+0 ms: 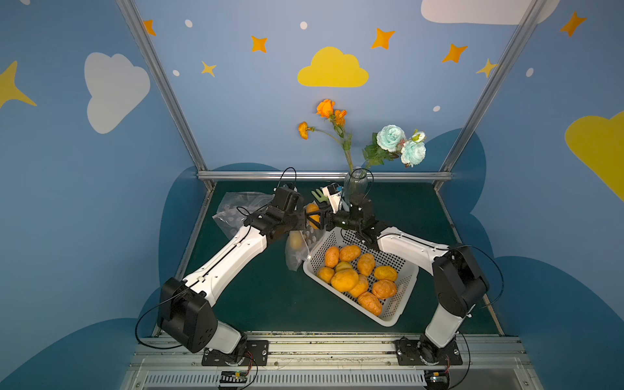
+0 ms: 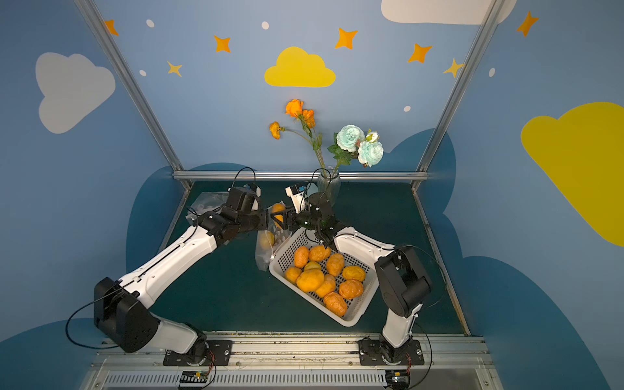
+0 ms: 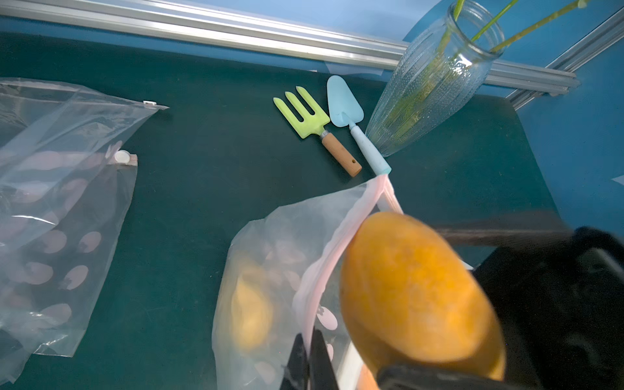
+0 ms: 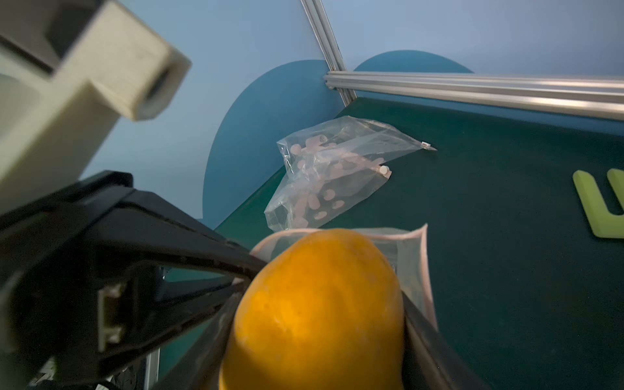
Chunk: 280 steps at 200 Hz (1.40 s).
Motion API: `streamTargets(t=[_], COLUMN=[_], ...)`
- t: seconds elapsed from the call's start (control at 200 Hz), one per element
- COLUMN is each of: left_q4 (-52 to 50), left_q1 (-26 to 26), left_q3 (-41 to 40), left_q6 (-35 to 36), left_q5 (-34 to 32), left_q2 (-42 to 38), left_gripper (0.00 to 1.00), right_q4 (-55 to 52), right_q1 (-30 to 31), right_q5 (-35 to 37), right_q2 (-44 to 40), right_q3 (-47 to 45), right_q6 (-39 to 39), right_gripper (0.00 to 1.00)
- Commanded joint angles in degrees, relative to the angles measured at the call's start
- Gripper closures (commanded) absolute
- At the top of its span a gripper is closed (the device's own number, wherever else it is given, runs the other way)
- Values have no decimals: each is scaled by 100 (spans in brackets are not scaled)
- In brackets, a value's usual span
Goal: Put the potatoes into a zipper bag and zip it
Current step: Place the potato into the zipper food storage bag, then pick up the potato from the basket.
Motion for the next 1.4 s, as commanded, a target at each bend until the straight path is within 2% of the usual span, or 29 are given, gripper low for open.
streamTargets(t=[0.0, 0.21, 0.305, 0.496, 0.736, 0.901, 1.036, 1.081, 1.141, 1.186, 1.261, 1.316, 1.396], left_q4=[372, 550, 460, 400, 445, 368, 294, 292, 292, 269, 254, 235, 223], left_q1=[24, 30, 30, 40, 74, 87, 100, 100, 100, 100, 100, 95, 100], left_q3=[8, -209, -275, -264, -277, -187, -118, -119, -119, -119, -95, -63, -33], left_q6=[33, 390, 553, 625, 682, 695, 682, 682, 678, 682, 687, 683, 691], left_q5=[-50, 199, 215, 137, 182, 122, 66, 75, 54, 63, 100, 94, 57], left_q2=[-278, -498, -546, -426, -386, -252, -178, -182, -203, -209, -199, -180, -150], left_gripper=[97, 97, 97, 97, 97, 97, 97, 97, 97, 97, 97, 97, 97], right_q4=[10, -388, -568, -1391, -2243, -3266, -4550, -4834, -4621, -4310, -4587, -4753, -4803], right_q1=[78, 170, 321, 387, 399, 352, 362, 358, 371, 372, 323, 291, 298], right_q5=[301, 976, 1370, 2004, 2310, 3105, 4184, 4022, 3809, 3612, 3446, 2995, 2244], right_q2=[-78, -488, -812, -1434, -2025, -2401, -2462, -2549, -2656, -2698, -2709, -2760, -2829], right_q3=[71, -78, -233, -423, -728, -932, -513, -504, -888, -1273, -1472, -1534, -1645], right_q6=[-11, -394, -731, -859, -802, -405, -175, -489, -461, -772, -646, -613, -701], right_gripper=[53, 13, 6, 2, 2, 3, 7, 6, 6, 6, 8, 13, 14])
